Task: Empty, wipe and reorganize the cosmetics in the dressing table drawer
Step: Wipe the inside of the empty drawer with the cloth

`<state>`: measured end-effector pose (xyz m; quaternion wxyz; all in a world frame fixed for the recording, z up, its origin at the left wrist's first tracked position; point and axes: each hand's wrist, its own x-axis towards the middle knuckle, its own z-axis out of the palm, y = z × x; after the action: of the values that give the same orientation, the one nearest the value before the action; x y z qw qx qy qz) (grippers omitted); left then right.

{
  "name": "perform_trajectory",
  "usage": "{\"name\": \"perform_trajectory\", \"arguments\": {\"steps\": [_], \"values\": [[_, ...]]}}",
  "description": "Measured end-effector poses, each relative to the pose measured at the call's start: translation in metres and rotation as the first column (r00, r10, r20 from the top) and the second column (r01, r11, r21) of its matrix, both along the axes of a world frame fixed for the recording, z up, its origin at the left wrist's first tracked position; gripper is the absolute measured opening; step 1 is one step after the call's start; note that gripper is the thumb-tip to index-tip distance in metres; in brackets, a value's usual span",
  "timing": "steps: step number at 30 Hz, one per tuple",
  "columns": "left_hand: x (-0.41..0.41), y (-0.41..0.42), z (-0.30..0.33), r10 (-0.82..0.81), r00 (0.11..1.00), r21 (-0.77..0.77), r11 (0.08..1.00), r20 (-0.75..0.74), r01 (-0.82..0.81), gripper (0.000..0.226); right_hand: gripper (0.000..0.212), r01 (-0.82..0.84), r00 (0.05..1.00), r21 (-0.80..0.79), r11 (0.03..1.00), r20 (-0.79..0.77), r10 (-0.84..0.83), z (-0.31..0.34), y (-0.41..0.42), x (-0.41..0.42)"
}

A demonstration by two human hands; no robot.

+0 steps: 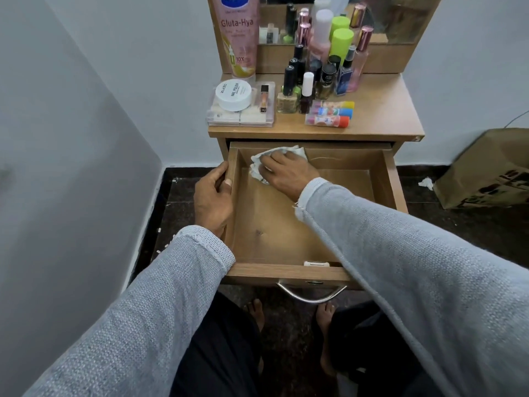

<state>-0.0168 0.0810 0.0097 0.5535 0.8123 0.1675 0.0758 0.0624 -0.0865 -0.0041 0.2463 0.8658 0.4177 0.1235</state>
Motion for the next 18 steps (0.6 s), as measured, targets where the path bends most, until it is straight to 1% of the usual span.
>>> {"name": "perform_trajectory", "arguments": {"steps": [3,5,7,11,14,16,18], "values": [[-0.001,-0.001,0.0,0.002,1.0,-0.006,1.0,0.001,-0.002,0.043,0.05,0.065,0.998,0.015,0.998,0.01,-0.065,-0.002,-0.034,-0.003],[-0.001,-0.001,0.0,-0.001,1.0,0.007,1.0,0.003,0.001,0.043,0.047,0.135,0.991,0.032,0.99,-0.008,-0.134,0.003,-0.054,-0.008],[-0.002,-0.001,0.0,-0.005,1.0,0.025,1.0,0.009,0.005,0.043,0.044,0.191,0.982,-0.001,0.982,-0.004,-0.191,0.004,-0.073,-0.01],[-0.001,-0.001,-0.001,-0.004,1.0,0.049,0.999,0.004,0.004,0.043,0.025,0.272,0.962,-0.083,0.959,-0.011,-0.274,0.006,-0.097,-0.013],[0.0,0.0,-0.003,-0.013,1.0,0.062,0.998,0.003,0.013,0.043,0.02,0.322,0.947,-0.061,0.945,0.017,-0.322,0.004,-0.095,-0.016],[0.001,0.001,-0.005,-0.01,1.0,0.061,0.998,0.0,0.01,0.043,0.027,0.332,0.943,-0.029,0.943,0.003,-0.332,0.002,-0.086,-0.016],[0.002,0.0,-0.005,-0.006,1.0,0.062,0.998,0.003,0.006,0.042,0.039,0.28,0.96,0.007,0.96,-0.014,-0.28,0.001,-0.075,-0.014]]}}
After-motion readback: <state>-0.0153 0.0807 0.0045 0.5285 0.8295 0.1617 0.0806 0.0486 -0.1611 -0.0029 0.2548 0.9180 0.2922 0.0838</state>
